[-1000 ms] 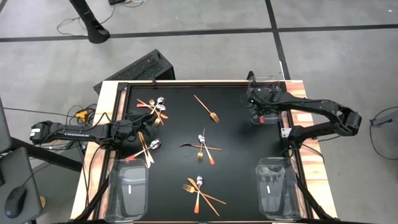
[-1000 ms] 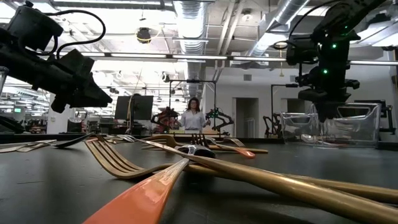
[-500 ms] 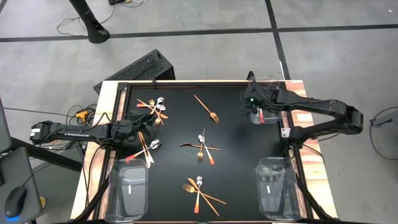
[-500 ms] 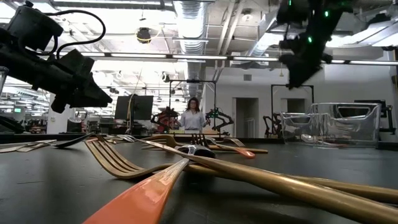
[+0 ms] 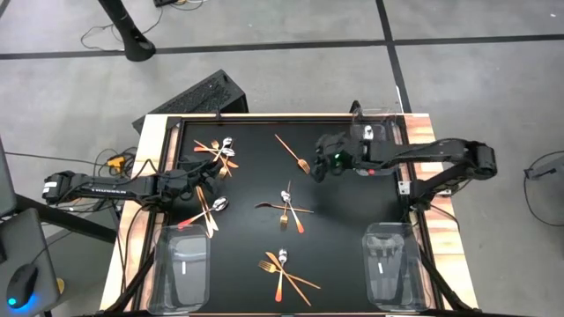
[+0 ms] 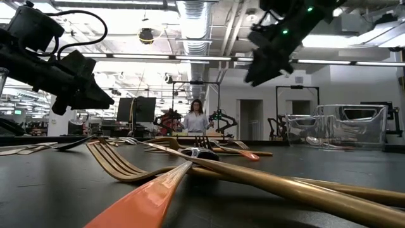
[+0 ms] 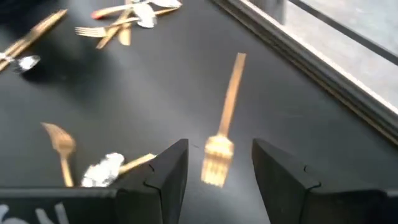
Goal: Sort silverware by color (type)
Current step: Put the gold fork into the bottom right transparent bin
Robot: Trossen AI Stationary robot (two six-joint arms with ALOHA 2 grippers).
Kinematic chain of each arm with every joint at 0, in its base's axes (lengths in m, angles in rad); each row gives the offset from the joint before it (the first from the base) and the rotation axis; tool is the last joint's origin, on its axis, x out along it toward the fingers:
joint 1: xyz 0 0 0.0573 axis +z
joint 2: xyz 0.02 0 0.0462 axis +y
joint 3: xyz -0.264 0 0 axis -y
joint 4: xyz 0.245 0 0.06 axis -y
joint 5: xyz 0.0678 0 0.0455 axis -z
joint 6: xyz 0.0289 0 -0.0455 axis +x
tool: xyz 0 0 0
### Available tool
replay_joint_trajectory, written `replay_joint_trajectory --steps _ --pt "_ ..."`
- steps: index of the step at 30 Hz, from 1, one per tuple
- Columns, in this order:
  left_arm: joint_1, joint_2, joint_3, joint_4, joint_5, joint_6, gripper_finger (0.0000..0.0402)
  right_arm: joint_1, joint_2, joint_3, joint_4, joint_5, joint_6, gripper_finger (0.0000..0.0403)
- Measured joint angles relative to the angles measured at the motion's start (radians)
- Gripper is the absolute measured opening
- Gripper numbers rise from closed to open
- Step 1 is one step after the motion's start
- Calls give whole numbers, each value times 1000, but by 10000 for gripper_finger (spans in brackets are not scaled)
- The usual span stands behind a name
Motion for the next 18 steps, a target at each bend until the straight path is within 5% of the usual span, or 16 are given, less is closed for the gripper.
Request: replay_joint_trajectory --steps 11,18 --pt "-1 0 0 1 20 0 112 80 219 2 365 -29 -139 198" --pt "-1 5 0 -9 27 0 112 60 349 72 370 -3 43 170"
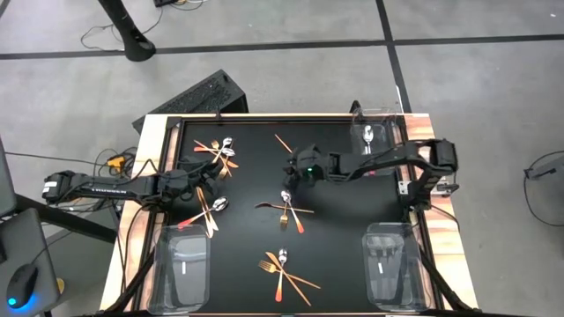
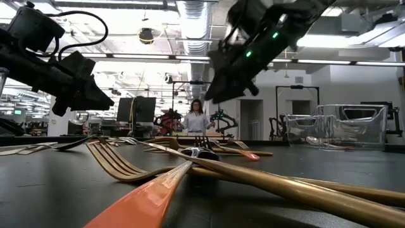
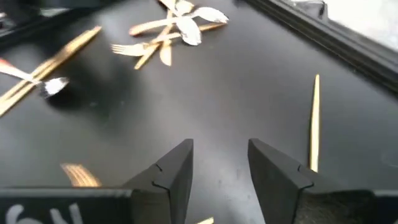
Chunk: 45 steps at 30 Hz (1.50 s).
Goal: Sort silverware by color (type)
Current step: Put the gold fork into the bottom right transparent bin
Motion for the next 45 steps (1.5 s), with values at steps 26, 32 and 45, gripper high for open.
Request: replay_joint_trajectory --steps 26,32,45 --pt "-2 103 0 -1 -16 1 112 -101 300 339 -416 -15 3 156" --pt "-2 119 0 0 -25 2 112 -91 290 340 -454 -14 -10 156" --pt "-2 120 0 0 -41 4 112 -127 273 340 -569 148 -76 156"
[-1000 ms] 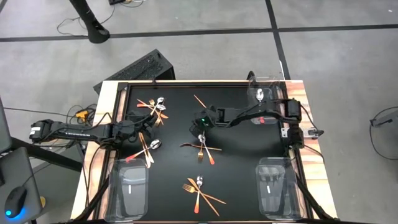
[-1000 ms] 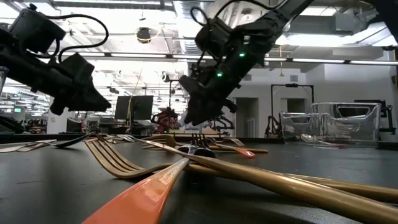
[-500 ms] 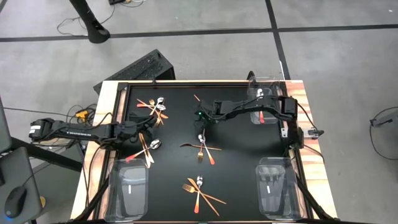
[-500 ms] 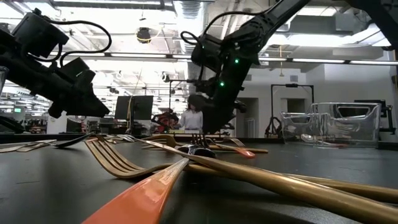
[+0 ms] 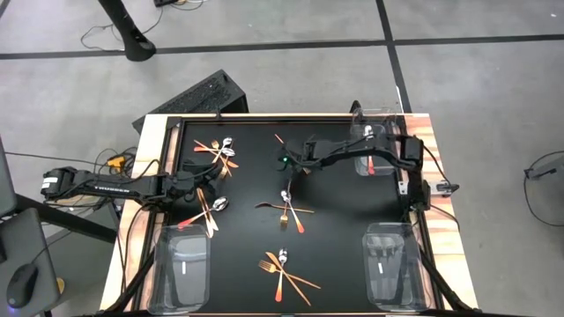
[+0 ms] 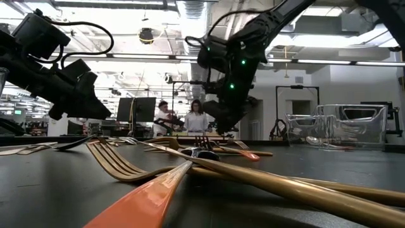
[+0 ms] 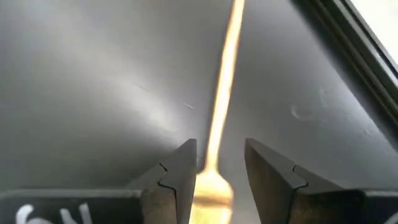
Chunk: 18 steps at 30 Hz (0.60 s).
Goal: Sort silverware by color (type)
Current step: Put the gold fork into the bottom right transparent bin
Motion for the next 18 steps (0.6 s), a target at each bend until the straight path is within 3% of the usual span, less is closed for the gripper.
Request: replay_joint_trajectory --steps 12,18 --pt "0 0 0 0 -19 -1 112 -68 10 -1 -16 -203 1 156" --pt "0 0 0 0 -13 -2 112 -83 11 -1 -18 -228 -5 156"
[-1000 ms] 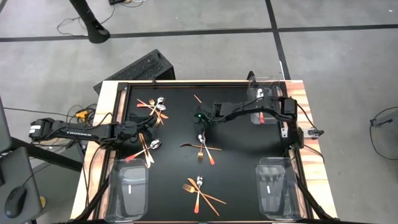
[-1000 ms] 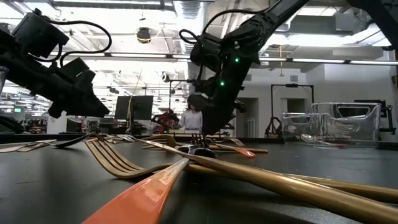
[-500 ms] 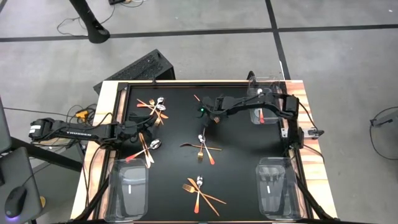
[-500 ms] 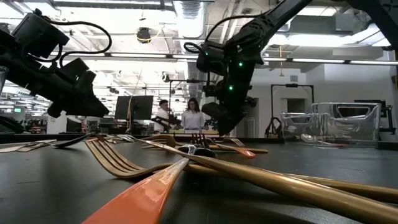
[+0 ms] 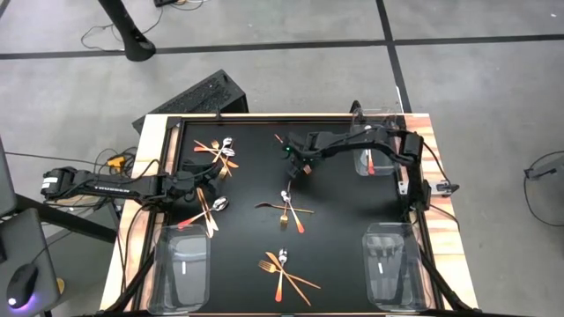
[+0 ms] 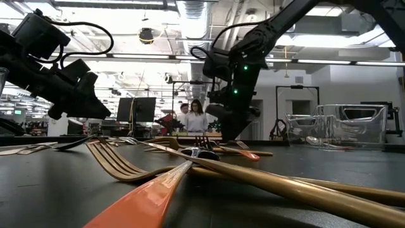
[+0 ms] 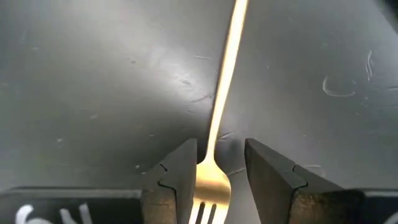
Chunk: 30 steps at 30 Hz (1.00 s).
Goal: Sort silverware by color (type)
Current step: Put the gold fork into the bottom right transparent bin
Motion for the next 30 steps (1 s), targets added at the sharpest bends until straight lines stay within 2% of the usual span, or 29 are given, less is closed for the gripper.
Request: replay_joint_trajectory --steps 5,13,17,20,25,30 --pt "0 0 0 0 6 -2 112 -12 0 0 -44 -64 -12 127" --pt "0 0 0 0 5 -4 112 -8 -1 1 -85 -75 -43 15" --pt "0 0 0 0 6 -5 112 5 -4 1 -109 -72 -56 17" --pt "0 0 0 0 -3 -2 112 23 -35 -1 -194 -73 -57 22" --pt "1 0 0 0 -25 6 112 71 -150 -2 -277 -29 -50 13" --pt "1 0 0 0 -10 1 112 98 -259 -1 -267 -28 -26 11"
